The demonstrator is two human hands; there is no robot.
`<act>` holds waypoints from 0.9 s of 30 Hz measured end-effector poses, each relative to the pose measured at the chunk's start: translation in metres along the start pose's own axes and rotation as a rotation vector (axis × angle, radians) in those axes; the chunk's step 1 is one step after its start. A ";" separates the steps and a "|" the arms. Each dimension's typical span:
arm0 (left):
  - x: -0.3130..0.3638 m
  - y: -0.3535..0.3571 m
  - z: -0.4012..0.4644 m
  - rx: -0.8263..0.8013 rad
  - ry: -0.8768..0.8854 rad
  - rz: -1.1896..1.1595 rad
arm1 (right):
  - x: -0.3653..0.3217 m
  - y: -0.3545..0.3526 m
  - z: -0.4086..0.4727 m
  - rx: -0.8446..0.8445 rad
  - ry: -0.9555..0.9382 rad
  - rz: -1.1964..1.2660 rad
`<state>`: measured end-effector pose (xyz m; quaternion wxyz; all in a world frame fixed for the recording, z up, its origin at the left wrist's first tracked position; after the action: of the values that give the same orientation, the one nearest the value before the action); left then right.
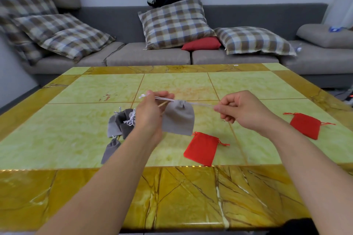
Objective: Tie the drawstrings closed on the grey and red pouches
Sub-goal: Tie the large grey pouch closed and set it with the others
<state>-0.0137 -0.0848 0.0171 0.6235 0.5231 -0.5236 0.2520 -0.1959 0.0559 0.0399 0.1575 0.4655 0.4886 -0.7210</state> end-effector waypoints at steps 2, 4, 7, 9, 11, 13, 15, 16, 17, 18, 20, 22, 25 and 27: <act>0.009 -0.006 0.002 0.032 0.013 -0.105 | -0.007 -0.013 0.000 0.112 -0.051 -0.052; 0.013 -0.005 0.000 0.006 0.011 -0.184 | -0.011 -0.019 -0.001 0.177 -0.090 -0.027; 0.006 -0.001 -0.002 -0.043 -0.131 -0.298 | -0.009 -0.004 -0.005 0.045 0.022 0.575; 0.000 0.003 -0.006 -0.071 -0.238 -0.391 | -0.014 0.015 -0.006 -0.111 0.130 1.055; -0.003 0.006 -0.008 -0.103 -0.293 -0.459 | -0.023 0.029 -0.004 -0.208 0.157 1.306; 0.002 0.007 -0.010 -0.119 -0.291 -0.521 | -0.029 0.036 0.001 -0.223 0.154 1.330; 0.012 0.004 -0.007 -0.123 -0.223 -0.453 | -0.026 0.036 0.004 -0.150 0.148 1.144; 0.015 0.004 -0.007 -0.123 -0.160 -0.327 | -0.023 0.035 0.005 -0.106 0.131 0.997; 0.018 0.004 -0.007 -0.133 -0.088 -0.183 | -0.021 0.034 0.005 -0.080 0.111 0.857; 0.017 0.005 -0.008 -0.144 -0.031 -0.057 | -0.017 0.036 0.004 -0.086 0.115 0.769; 0.012 0.004 -0.009 -0.149 -0.016 0.075 | -0.008 0.045 0.000 -0.181 0.210 0.727; 0.008 0.002 -0.010 -0.169 -0.040 0.116 | 0.003 0.062 -0.007 -0.322 0.346 0.675; 0.005 0.004 -0.011 -0.187 -0.046 0.105 | 0.018 0.087 -0.014 -0.481 0.497 0.490; 0.006 0.006 -0.012 -0.197 -0.042 0.076 | 0.022 0.092 -0.012 -0.505 0.541 0.419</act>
<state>-0.0125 -0.0733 0.0257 0.6505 0.4443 -0.5784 0.2118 -0.1378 0.0277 -0.0305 0.2758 0.6741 0.5684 -0.3828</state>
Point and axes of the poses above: each hand's wrist, its own z-axis towards the middle knuckle, its own y-axis out of the palm, x = y × z, the point moved 4 cm from there along z, towards the middle knuckle, and after that the axes turned 4 degrees about -z, right-handed, at the moved point
